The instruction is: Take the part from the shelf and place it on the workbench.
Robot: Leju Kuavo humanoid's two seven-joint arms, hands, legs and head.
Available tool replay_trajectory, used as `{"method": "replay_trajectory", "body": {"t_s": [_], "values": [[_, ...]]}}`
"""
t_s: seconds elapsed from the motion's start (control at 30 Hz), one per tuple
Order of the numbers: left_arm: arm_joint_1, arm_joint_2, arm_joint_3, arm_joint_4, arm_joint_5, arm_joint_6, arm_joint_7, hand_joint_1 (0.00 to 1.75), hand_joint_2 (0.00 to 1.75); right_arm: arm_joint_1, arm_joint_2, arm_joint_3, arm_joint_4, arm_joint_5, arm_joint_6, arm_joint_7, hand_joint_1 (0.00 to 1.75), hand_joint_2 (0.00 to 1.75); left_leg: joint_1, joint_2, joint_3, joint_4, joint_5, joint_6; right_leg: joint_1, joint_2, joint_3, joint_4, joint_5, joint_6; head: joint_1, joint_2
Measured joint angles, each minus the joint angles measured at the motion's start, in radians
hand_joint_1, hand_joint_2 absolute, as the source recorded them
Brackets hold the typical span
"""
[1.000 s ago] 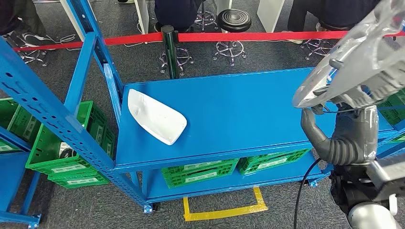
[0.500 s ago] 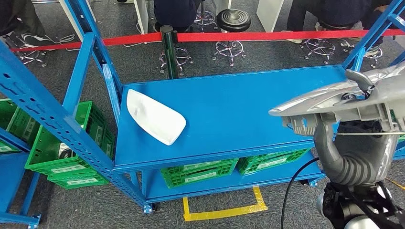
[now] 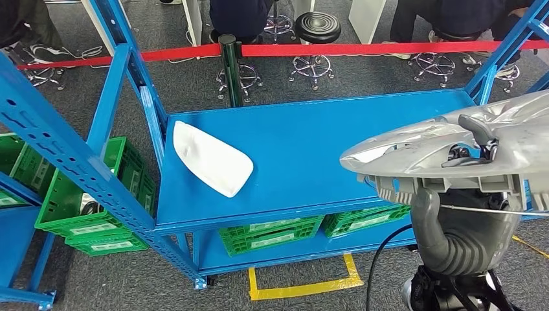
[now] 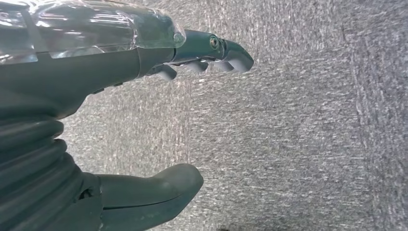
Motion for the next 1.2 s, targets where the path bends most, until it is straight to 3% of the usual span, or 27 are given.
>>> {"method": "replay_trajectory", "body": {"t_s": [0.57,0.9,1.2], "values": [[-0.001,0.045,0.035,0.004,-0.020,-0.004,0.073,0.00,1.75,0.050,0.058,0.052,-0.003,0.028,-0.024,-0.057,1.75,1.75,0.000,-0.005,0.001,0.000,0.000,-0.001,0.000,-0.001,0.000,0.000,-0.001,-0.001,0.000,0.000],[-0.001,0.046,0.039,0.005,-0.035,-0.005,-0.006,0.00,1.75,0.056,0.072,0.058,-0.013,0.051,-0.025,-0.048,1.75,1.75,0.000,-0.007,0.000,0.000,0.000,-0.001,0.000,-0.001,0.000,0.000,-0.001,-0.001,0.000,0.000],[-0.001,0.030,0.039,0.008,-0.058,-0.017,0.013,0.00,1.75,0.054,0.076,0.064,-0.071,0.278,-0.027,0.008,1.75,1.75,0.000,-0.008,0.000,0.000,0.000,-0.001,0.000,-0.001,0.000,0.000,-0.001,-0.001,0.000,0.000]]}}
